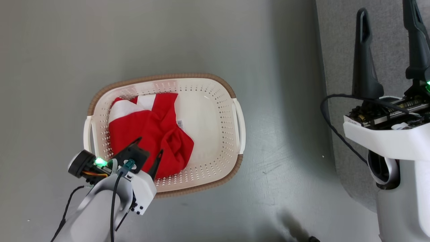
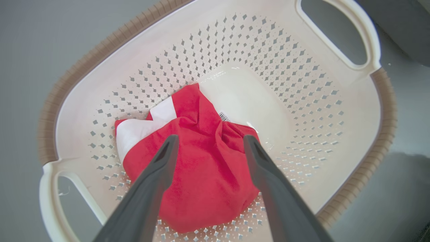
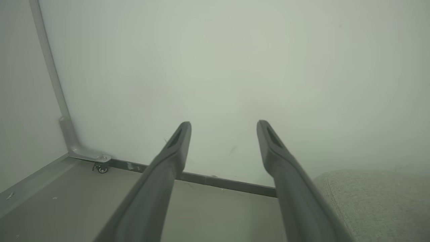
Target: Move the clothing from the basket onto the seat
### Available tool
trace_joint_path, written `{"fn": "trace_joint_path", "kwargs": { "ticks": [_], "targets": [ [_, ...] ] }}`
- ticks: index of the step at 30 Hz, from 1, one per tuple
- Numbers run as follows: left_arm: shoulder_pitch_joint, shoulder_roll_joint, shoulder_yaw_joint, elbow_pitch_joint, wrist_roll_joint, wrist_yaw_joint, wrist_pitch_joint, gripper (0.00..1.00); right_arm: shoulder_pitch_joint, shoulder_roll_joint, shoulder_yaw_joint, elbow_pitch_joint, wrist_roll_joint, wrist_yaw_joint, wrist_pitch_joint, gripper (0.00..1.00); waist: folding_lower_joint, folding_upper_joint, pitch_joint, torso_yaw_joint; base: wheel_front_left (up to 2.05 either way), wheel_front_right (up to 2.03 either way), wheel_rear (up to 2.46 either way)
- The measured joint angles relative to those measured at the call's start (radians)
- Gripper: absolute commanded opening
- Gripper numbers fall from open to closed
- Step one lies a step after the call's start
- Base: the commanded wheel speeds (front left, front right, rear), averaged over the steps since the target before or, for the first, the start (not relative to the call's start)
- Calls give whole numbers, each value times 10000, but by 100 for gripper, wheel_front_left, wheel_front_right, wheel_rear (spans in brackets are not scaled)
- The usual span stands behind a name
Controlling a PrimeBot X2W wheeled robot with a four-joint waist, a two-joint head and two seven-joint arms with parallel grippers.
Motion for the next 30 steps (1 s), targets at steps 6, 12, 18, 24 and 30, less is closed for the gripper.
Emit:
{"fn": "trace_joint_path", "kwargs": {
  "ticks": [6,12,18,24,30],
  "targets": [
    [-492,-33,-153,286,232,-4,6,100,-381,-4,-6,-31,21,0,-44,100,0,0,503,-88,0,0,0],
    [-838,-94,-226,564,316,-33,61,100,-778,-8,19,-104,31,0,-117,100,0,0,977,-181,0,0,0],
    [-1224,-125,-217,863,320,-31,105,100,-1098,-13,25,-242,29,0,-178,100,0,0,1421,-281,0,0,0],
    [-1612,-132,-209,1200,422,33,276,100,-1387,-19,13,-267,29,0,-207,100,0,0,1839,-379,0,0,0],
    [-1957,-222,-192,1567,510,161,633,100,-1595,-19,2,-265,33,0,-274,100,0,0,2280,-494,0,0,0]
  ]
}}
